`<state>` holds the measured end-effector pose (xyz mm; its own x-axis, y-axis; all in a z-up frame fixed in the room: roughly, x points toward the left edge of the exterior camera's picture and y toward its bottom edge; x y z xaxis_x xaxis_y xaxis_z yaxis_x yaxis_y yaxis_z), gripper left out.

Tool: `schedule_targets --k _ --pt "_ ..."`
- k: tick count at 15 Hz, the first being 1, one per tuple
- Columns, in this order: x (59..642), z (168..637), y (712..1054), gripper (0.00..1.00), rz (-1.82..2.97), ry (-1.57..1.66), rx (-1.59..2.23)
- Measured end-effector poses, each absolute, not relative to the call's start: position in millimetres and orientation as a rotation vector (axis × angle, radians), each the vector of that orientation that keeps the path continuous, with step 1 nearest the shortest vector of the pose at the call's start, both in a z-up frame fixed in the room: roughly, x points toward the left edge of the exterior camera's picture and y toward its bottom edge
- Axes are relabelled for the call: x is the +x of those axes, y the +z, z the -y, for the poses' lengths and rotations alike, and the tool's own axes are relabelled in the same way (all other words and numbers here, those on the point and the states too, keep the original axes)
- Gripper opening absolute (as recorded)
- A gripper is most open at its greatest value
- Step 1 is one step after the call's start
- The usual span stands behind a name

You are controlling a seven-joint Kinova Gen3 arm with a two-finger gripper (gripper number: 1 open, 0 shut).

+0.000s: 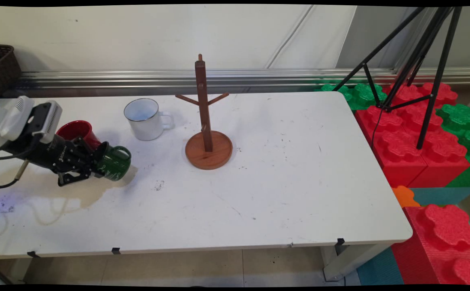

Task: Place the picked object on the table

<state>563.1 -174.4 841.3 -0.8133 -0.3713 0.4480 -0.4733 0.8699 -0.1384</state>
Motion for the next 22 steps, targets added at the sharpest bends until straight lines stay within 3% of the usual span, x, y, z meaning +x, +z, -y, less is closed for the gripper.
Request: schedule_targets --k 19,20,22 --pt "568 186 816 0.00 2.719 0.380 0.573" --pt "567 186 816 1.00 2.718 0.382 0.571" --pt "567 189 816 1.00 2.716 0.383 0.564"
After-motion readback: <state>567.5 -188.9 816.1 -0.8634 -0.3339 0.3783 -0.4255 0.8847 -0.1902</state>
